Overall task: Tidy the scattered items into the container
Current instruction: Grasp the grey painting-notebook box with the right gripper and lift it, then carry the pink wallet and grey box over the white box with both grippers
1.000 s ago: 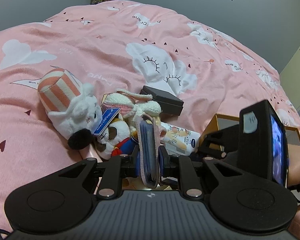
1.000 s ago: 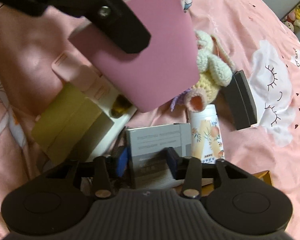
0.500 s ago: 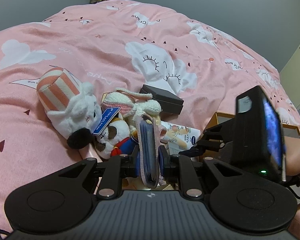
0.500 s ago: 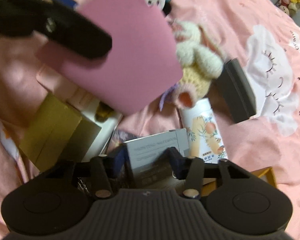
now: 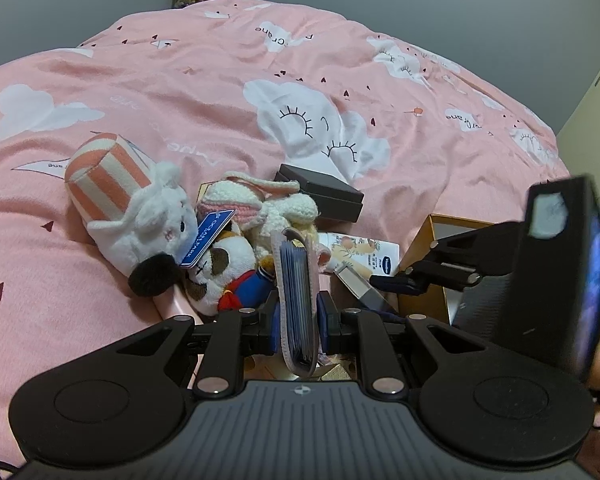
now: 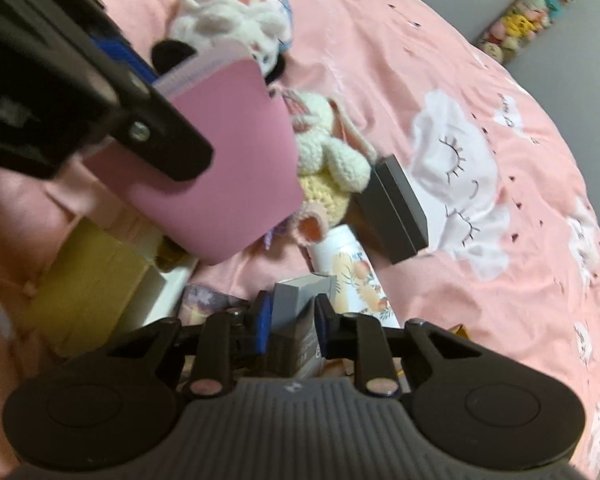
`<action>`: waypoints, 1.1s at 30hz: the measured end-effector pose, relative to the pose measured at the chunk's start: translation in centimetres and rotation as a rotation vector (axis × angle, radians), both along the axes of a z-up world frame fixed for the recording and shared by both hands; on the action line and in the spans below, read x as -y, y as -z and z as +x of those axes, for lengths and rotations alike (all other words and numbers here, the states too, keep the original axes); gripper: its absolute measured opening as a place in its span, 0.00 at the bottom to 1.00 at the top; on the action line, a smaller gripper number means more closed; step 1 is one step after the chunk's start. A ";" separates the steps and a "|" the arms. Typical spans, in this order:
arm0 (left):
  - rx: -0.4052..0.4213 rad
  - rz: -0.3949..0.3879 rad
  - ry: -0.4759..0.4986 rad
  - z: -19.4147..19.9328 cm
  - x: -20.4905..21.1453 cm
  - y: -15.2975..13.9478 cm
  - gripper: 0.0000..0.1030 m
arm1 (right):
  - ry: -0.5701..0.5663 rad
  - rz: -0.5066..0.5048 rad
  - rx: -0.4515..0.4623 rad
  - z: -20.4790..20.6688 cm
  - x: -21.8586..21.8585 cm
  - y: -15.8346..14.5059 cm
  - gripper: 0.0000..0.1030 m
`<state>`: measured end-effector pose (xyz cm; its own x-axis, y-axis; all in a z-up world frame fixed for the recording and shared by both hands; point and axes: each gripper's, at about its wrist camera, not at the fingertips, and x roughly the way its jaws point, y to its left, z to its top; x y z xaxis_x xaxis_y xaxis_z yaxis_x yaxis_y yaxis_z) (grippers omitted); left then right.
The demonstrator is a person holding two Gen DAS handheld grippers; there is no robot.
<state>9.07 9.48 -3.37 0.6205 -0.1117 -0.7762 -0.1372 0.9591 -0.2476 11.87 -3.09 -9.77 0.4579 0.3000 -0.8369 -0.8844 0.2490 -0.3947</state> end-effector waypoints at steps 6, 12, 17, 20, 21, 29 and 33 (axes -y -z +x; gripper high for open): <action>0.017 0.010 0.013 -0.2 0.2 0.0 0.20 | 0.105 0.101 0.028 3.7 -2.1 -2.9 0.19; 0.072 0.068 0.046 -0.6 1.4 -0.5 0.19 | 0.211 0.295 -0.042 3.1 1.5 -7.7 0.17; 0.141 0.070 0.061 -1.3 1.7 -1.8 0.19 | 0.319 0.452 -0.162 3.0 4.4 -10.2 0.16; 0.171 0.070 0.069 -1.6 2.1 -2.6 0.19 | 0.392 0.538 -0.209 3.0 6.5 -12.0 0.16; 0.179 0.070 0.072 -1.7 2.3 -2.9 0.19 | 0.413 0.565 -0.218 3.0 7.2 -12.5 0.16; 0.254 0.051 0.169 -2.6 5.1 -5.3 0.19 | 0.548 0.733 -0.257 1.0 12.8 -15.9 0.16; 0.274 0.033 0.237 -2.9 6.9 -5.9 0.19 | 0.617 0.736 -0.236 -0.5 14.5 -15.6 0.16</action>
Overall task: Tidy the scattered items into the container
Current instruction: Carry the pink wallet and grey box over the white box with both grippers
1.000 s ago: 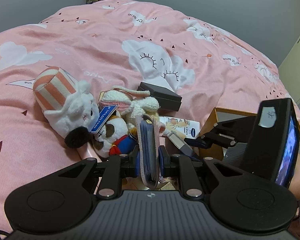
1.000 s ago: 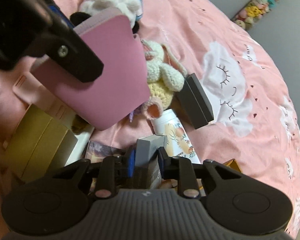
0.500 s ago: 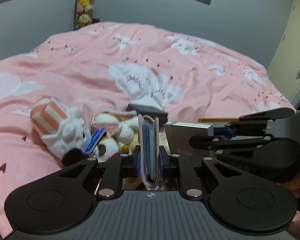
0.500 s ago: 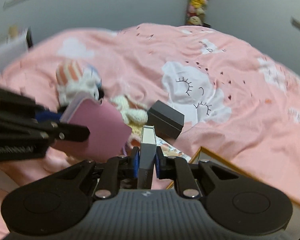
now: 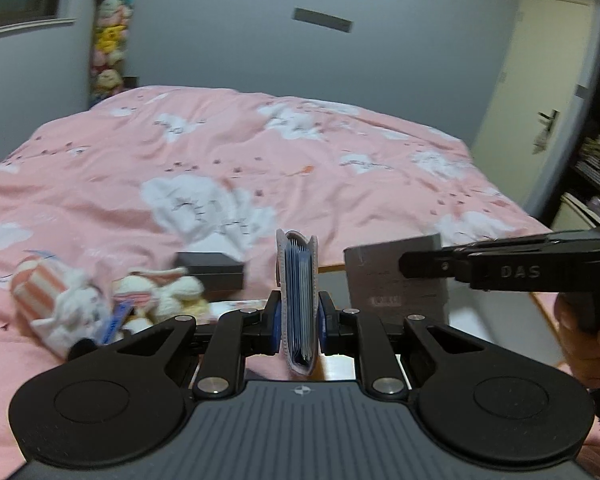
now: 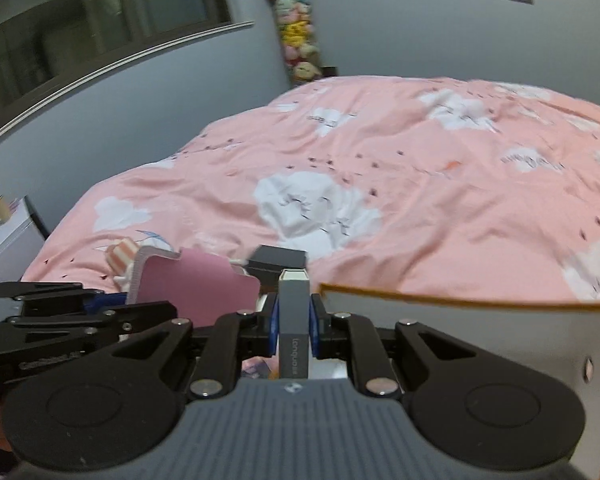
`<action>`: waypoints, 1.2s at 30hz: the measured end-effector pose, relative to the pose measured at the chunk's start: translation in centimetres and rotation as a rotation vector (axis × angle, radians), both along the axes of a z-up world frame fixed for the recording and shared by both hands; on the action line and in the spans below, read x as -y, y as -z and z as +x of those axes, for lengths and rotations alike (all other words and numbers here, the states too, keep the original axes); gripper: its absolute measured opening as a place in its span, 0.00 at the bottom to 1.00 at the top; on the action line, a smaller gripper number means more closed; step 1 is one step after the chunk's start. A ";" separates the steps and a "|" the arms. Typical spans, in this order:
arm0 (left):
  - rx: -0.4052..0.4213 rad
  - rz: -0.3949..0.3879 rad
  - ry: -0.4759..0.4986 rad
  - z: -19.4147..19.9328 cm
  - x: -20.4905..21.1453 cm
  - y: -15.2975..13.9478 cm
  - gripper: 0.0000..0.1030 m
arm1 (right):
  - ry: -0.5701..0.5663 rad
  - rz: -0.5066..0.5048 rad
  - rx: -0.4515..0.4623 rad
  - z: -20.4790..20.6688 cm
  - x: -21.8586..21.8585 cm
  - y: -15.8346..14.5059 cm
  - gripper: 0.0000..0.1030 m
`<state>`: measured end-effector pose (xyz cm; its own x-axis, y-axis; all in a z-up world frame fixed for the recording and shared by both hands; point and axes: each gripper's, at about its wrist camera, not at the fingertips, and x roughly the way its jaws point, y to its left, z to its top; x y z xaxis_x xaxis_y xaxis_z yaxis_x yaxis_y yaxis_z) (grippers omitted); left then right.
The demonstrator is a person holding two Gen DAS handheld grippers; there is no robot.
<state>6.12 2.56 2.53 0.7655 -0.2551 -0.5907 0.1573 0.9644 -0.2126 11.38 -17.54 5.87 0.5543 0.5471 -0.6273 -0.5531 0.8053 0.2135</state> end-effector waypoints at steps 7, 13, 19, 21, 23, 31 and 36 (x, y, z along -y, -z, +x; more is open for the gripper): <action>-0.101 -0.042 0.119 0.6 2.6 1.2 0.19 | 0.125 0.005 -0.140 -0.3 3.3 3.1 0.16; -0.260 -0.022 0.185 2.0 4.9 3.5 0.19 | 0.186 0.012 -0.247 0.1 4.4 6.1 0.16; -0.382 0.041 0.180 3.0 6.6 5.3 0.19 | 0.187 0.010 -0.367 1.0 4.6 8.9 0.16; -0.407 0.066 0.176 3.2 7.0 5.5 0.19 | 0.175 -0.003 -0.397 1.5 4.3 9.6 0.16; -0.428 0.089 0.167 3.4 7.5 5.7 0.19 | 0.165 -0.014 -0.421 2.0 4.0 10.1 0.16; -0.516 0.166 0.120 4.2 8.6 7.0 0.19 | 0.169 0.010 -0.492 2.9 3.7 11.6 0.16; -0.579 0.197 0.104 4.9 9.4 8.0 0.19 | 0.193 0.008 -0.495 2.6 3.9 12.0 0.16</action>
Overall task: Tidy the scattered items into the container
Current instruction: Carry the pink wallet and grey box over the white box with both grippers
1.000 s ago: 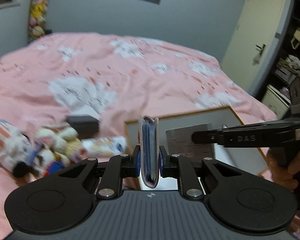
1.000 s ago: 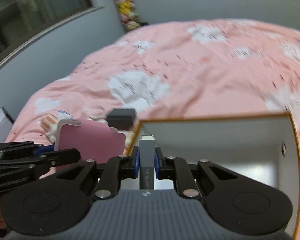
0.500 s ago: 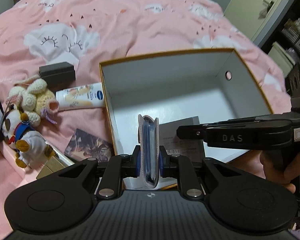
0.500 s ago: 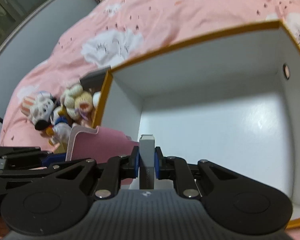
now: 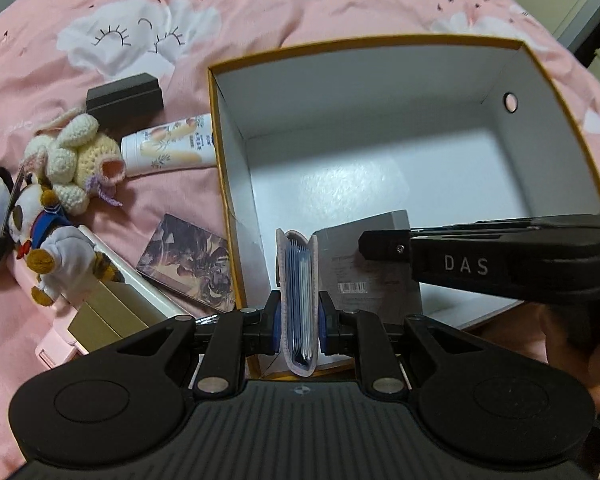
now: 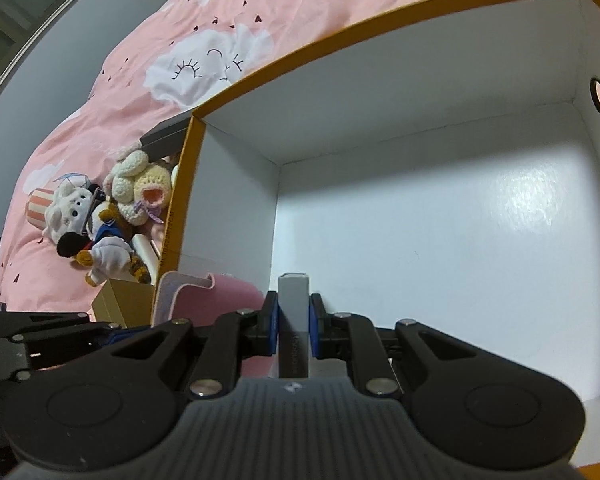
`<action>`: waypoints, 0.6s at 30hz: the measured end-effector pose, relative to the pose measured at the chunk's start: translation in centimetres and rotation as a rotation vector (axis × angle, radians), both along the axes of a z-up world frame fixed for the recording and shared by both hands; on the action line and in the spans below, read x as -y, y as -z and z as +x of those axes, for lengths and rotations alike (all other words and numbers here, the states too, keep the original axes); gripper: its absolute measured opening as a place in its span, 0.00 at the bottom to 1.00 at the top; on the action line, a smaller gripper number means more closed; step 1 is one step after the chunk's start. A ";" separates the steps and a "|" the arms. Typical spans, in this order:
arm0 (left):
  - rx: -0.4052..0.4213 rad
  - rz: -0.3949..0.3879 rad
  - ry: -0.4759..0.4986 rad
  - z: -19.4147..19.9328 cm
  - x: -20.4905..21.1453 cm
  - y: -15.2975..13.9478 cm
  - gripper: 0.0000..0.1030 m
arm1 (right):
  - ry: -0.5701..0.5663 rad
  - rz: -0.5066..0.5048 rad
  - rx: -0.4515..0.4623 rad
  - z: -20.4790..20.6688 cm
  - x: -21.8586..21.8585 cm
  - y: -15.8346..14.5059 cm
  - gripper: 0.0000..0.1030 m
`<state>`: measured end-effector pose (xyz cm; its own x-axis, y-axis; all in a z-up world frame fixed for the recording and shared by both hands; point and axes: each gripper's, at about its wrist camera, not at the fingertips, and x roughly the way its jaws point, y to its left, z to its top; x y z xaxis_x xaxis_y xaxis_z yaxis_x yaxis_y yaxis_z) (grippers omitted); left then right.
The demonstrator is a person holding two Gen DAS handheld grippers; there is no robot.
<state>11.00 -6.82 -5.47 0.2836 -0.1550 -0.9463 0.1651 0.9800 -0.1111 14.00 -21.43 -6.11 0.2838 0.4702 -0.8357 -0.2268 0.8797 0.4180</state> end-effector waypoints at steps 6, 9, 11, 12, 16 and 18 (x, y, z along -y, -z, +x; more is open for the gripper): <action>-0.012 0.042 0.001 0.2 0.7 1.0 0.19 | 0.022 0.024 -0.025 0.2 0.2 0.3 0.16; -0.015 0.045 -0.010 0.3 0.4 1.4 0.19 | 0.025 0.019 -0.031 0.2 0.0 0.6 0.16; -0.015 0.040 -0.007 0.2 0.3 1.6 0.20 | 0.026 0.008 -0.033 0.2 -0.3 0.9 0.16; -0.013 0.040 -0.005 0.2 0.4 1.6 0.20 | 0.027 0.008 -0.034 0.2 -0.4 1.0 0.16; -0.006 0.022 0.003 0.1 0.1 1.6 0.20 | 0.026 -0.001 -0.040 0.3 -1.0 1.3 0.16; -0.002 0.001 0.005 -0.1 -0.2 1.6 0.22 | 0.029 -0.007 -0.044 0.3 -1.0 1.4 0.16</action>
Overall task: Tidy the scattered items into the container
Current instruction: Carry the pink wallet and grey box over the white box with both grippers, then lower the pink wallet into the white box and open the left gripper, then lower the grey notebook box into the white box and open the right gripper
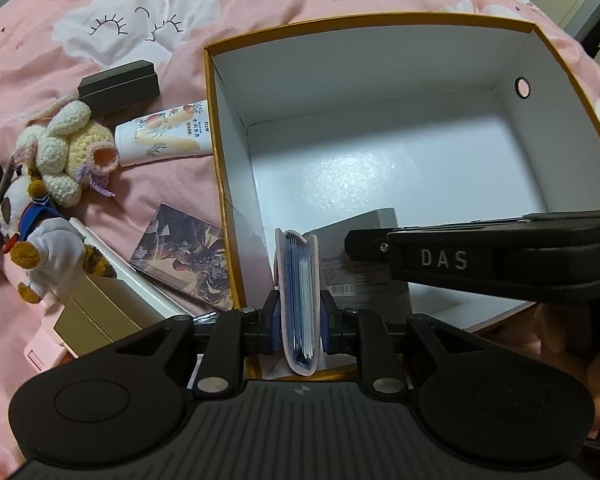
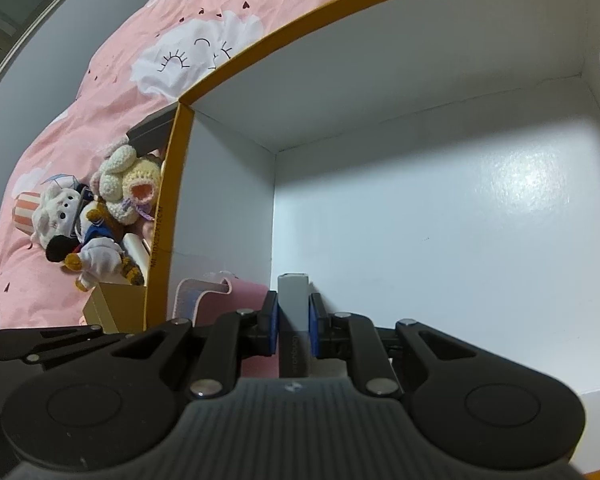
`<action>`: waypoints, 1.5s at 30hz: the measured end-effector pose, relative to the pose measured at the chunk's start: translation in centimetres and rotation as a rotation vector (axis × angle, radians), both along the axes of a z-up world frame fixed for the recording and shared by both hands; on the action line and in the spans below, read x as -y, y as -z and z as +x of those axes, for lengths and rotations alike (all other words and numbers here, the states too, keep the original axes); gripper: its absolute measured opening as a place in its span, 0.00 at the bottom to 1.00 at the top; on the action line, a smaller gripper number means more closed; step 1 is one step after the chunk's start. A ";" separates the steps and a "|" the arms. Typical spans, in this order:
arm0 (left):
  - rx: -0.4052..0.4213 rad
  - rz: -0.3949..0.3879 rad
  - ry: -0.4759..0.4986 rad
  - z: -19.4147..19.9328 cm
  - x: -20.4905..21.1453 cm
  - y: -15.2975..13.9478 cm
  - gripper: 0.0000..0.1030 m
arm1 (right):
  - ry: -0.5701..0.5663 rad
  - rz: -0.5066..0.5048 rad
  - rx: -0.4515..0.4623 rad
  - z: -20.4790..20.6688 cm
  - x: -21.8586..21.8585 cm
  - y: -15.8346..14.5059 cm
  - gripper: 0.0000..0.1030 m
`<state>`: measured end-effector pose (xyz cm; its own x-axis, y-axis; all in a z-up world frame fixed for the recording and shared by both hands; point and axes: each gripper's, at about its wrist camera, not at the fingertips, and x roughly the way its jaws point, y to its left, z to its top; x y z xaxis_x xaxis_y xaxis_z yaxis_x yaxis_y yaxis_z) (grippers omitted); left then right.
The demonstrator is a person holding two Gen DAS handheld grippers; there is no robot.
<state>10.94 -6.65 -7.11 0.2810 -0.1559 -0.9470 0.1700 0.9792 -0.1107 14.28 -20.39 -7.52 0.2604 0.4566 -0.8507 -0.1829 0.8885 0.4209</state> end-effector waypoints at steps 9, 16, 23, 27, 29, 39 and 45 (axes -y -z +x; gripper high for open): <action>0.084 -0.083 0.011 -1.3 -2.0 -2.5 0.34 | 0.023 0.002 -0.029 0.1 -0.3 0.5 0.16; 0.183 -0.070 -0.002 -2.6 -4.1 -4.9 0.34 | 0.024 0.001 -0.030 0.2 -1.3 0.3 0.19; 0.152 -0.078 -0.030 -2.6 -5.4 -3.7 0.34 | -0.019 0.022 -0.025 -0.1 -2.4 0.0 0.26; 0.150 -0.081 -0.035 -2.8 -5.7 -3.5 0.34 | -0.024 0.056 -0.042 -0.2 -2.2 -0.1 0.28; 0.151 -0.081 -0.040 -2.8 -5.9 -3.4 0.34 | -0.021 0.090 -0.054 -0.2 -1.9 -0.2 0.28; 0.152 -0.083 -0.054 -2.7 -6.5 -3.2 0.34 | -0.042 0.002 0.031 -0.3 0.0 -2.0 0.19; 0.146 -0.083 -0.066 -2.6 -6.7 -2.8 0.34 | -0.226 -0.159 0.034 0.2 -2.2 -0.2 0.12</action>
